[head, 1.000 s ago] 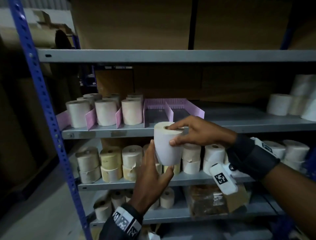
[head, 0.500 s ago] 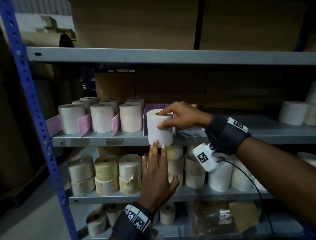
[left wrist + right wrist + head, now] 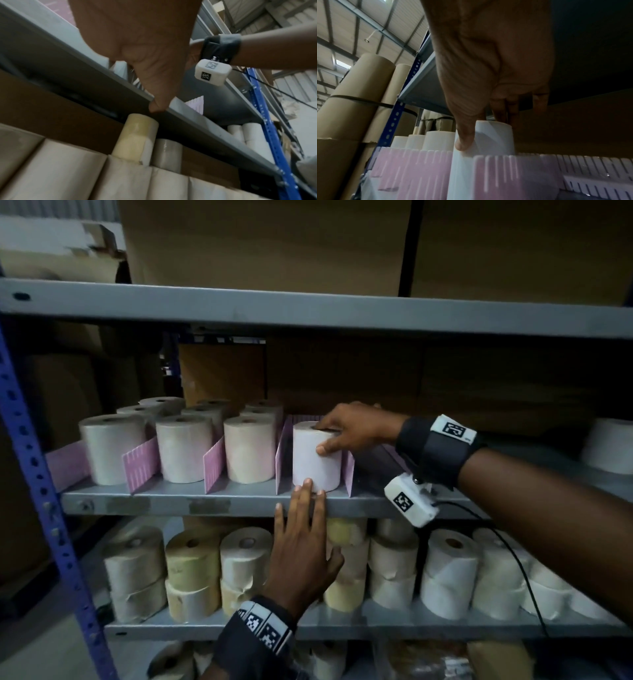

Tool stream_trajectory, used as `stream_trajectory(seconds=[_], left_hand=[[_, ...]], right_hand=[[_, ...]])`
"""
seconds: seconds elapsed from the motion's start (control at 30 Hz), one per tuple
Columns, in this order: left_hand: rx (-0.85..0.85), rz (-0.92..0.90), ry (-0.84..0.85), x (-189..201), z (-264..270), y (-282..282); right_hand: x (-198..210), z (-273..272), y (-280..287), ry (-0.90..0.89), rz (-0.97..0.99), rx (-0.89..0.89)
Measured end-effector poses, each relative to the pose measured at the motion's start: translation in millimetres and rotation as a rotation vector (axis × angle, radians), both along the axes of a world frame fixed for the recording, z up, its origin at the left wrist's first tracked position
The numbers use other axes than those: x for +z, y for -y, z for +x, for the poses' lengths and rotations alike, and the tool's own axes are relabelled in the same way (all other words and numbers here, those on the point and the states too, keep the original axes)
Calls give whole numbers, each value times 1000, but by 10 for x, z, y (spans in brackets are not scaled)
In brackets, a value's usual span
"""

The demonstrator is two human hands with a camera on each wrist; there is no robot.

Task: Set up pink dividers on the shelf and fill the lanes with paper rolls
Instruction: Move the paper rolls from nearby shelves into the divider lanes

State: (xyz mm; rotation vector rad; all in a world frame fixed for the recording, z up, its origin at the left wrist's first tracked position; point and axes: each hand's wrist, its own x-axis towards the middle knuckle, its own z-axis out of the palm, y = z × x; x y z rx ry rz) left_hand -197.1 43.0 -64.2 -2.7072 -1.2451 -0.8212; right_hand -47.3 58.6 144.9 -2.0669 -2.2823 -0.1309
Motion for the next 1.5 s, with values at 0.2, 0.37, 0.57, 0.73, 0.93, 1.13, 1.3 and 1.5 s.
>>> stream_trajectory(seconds=[0.2, 0.37, 0.57, 0.73, 0.93, 1.13, 1.3, 1.5], left_hand=[[8, 252, 115, -13, -40, -43], [24, 465, 221, -128, -21, -242], [-24, 472, 270, -200, -7, -327], [-9, 419, 367, -266, 61, -323], [-35, 424, 426, -303, 90, -352], [-57, 419, 451, -314, 84, -363], [-59, 405, 450, -324, 87, -362], [-64, 397, 460, -283, 90, -345]], right_hand=[[53, 68, -363, -40, -68, 4], [14, 174, -642, -85, -82, -69], [53, 276, -919, -55, -78, 25], [61, 372, -1176, -26, -81, 35], [31, 443, -1412, -23, -85, 4], [5, 501, -1534, -77, -60, -19], [-12, 548, -1615, -118, -51, -26], [-40, 572, -1647, -123, -67, -36]])
